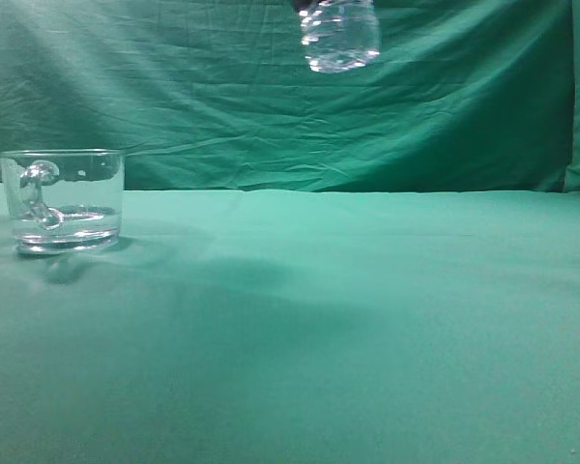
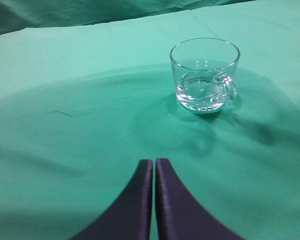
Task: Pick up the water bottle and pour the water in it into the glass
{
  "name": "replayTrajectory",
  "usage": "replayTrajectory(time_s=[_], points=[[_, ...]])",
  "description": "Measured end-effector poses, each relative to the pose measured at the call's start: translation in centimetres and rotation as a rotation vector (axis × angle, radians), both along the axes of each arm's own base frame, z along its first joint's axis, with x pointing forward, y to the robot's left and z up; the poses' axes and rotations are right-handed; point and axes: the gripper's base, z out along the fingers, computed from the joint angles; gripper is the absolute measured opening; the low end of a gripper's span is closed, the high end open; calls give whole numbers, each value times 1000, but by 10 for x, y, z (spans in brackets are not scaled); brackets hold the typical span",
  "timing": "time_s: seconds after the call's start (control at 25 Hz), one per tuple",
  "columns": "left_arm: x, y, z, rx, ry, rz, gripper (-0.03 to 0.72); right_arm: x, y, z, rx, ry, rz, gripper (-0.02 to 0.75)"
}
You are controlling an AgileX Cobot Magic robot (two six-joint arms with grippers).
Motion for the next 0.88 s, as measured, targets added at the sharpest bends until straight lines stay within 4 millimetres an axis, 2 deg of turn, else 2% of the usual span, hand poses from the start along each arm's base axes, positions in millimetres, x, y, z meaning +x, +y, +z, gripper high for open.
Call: replayTrajectory(time_s=[0.2,0.36,0.48,0.68,0.88], points=[[0,0,0,0,0,0,0,-9,-63,-8,35,61,-125,331],[0,0,0,0,0,0,0,-11,-95,-11,62,89,-121,331],[0,0,0,0,0,0,0,-11,-105,-11,43,69,-16,331],[0,0,0,0,0,0,0,-4,-114,-10,159,-17,123,331],[0,0,0,-2,0,0,0,4,-122,-29,90,-73,186,331]])
